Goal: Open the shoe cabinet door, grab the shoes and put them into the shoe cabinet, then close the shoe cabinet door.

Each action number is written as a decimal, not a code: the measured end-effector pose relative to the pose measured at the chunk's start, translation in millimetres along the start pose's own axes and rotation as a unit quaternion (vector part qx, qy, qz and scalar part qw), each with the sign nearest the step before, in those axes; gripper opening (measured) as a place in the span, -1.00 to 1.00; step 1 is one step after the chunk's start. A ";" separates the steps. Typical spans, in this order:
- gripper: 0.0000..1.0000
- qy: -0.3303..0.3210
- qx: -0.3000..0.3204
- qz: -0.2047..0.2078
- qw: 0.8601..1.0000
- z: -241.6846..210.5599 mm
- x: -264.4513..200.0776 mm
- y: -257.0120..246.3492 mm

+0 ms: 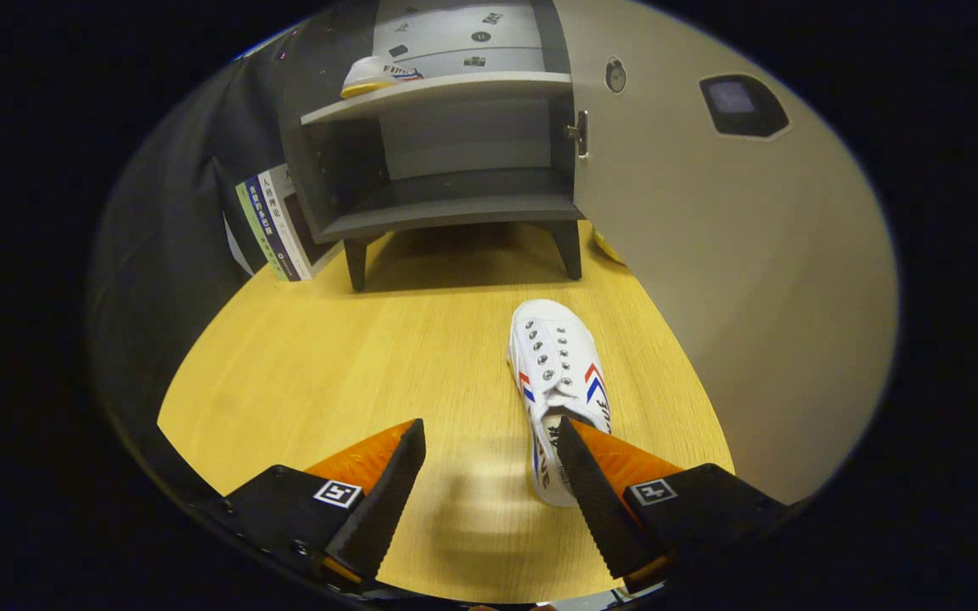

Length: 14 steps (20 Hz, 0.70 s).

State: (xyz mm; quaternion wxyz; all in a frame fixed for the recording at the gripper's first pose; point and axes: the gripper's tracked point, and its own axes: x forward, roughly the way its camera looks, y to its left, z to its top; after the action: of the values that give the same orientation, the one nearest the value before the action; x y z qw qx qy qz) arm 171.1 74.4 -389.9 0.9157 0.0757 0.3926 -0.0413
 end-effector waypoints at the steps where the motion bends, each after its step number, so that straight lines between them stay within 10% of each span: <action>1: 0.97 0.006 -0.003 0.007 1.000 -3.2 5.4 1.2; 14: 0.90 0.000 -0.005 -0.032 0.999 -5.6 70.8 -3.5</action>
State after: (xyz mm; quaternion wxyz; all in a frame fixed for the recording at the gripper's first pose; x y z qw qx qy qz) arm 215.4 70.7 -445.4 0.9143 0.0584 0.3949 -0.0685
